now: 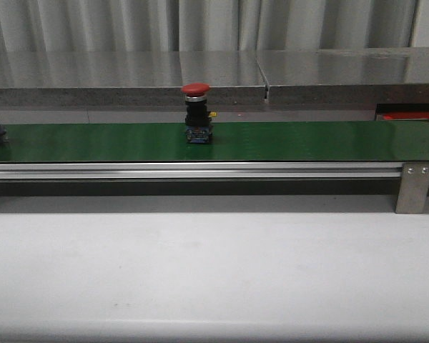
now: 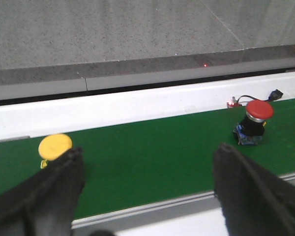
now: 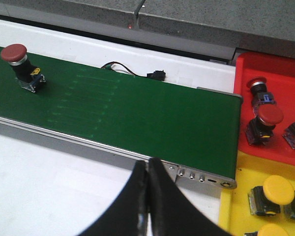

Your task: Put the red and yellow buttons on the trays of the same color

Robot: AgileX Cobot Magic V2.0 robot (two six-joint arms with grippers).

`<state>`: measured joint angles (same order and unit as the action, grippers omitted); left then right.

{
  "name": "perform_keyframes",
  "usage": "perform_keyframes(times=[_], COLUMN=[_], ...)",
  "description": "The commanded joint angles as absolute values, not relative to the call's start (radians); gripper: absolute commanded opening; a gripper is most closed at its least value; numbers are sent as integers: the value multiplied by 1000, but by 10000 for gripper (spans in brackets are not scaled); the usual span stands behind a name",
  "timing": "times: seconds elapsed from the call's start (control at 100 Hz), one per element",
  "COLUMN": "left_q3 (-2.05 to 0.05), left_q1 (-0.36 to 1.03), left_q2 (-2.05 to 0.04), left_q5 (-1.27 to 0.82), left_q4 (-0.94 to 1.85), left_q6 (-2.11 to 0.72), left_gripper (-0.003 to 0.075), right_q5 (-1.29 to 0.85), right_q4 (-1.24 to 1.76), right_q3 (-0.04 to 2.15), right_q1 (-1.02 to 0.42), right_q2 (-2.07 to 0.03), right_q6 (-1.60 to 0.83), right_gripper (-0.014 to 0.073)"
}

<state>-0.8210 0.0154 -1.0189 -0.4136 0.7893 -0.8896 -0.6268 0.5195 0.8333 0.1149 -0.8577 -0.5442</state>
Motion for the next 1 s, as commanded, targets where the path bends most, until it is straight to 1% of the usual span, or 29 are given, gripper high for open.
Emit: perform_keyframes(times=[0.0, 0.04, 0.09, 0.11, 0.16, 0.19, 0.21, 0.4, 0.47, 0.54, 0.57, 0.59, 0.64, 0.66, 0.69, 0.74, 0.82, 0.99], left_q3=[-763, -732, -695, -681, -652, -635, -628, -604, -604, -604, -604, -604, -604, -604, -604, -604, -604, -604], left_q1=[29, 29, 29, 29, 29, 29, 29, 29, 29, 29, 29, 29, 29, 29, 29, 29, 29, 29], left_q2=[-923, -893, -850, -841, -803, -786, -776, -750, -754, -754, -754, -754, -754, -754, -754, -754, -754, -754], left_q5=[-332, -329, -329, -327, -324, -322, -322, -294, -294, -302, -302, -302, -302, -302, -302, -302, -302, -302], left_q4=[842, 851, 858, 861, 871, 873, 873, 873, 877, 877, 877, 877, 877, 877, 877, 877, 877, 877], left_q6=[-892, -892, -892, -892, -892, -892, -892, -892, -892, -892, -892, -892, -892, -892, -892, -892, -892, -892], left_gripper=[342, 279, 174, 148, 45, -2, -18, -19, -19, -19, -19, -19, -19, -19, -19, -19, -19, -19], right_q5=[-557, -544, -535, -535, -536, -536, -536, -564, -604, -645, -657, -665, -674, -674, -674, -670, -660, -698], right_q4=[538, 538, 538, 538, 541, 548, 554, 586, 586, 586, 586, 586, 586, 586, 586, 587, 589, 591], right_q3=[858, 858, 858, 858, 858, 858, 858, 858, 858, 858, 858, 858, 858, 858, 858, 858, 859, 900], right_q1=[116, 116, 116, 116, 116, 116, 116, 116, 116, 116, 116, 116, 116, 116, 116, 116, 116, 103], right_q2=[-851, -851, -851, -851, -851, -851, -851, -855, -856, -856, -856, -856, -856, -856, -856, -856, -857, -929], right_q6=[-553, -553, -553, -553, -553, -553, -553, -553, -553, -553, -553, -553, -553, -553, -553, -553, -554, -583], right_gripper=[-118, -118, -118, -118, -118, -118, -118, -106, -41, 94, 183, 220, 383, 423, 515, 619, 592, 591])
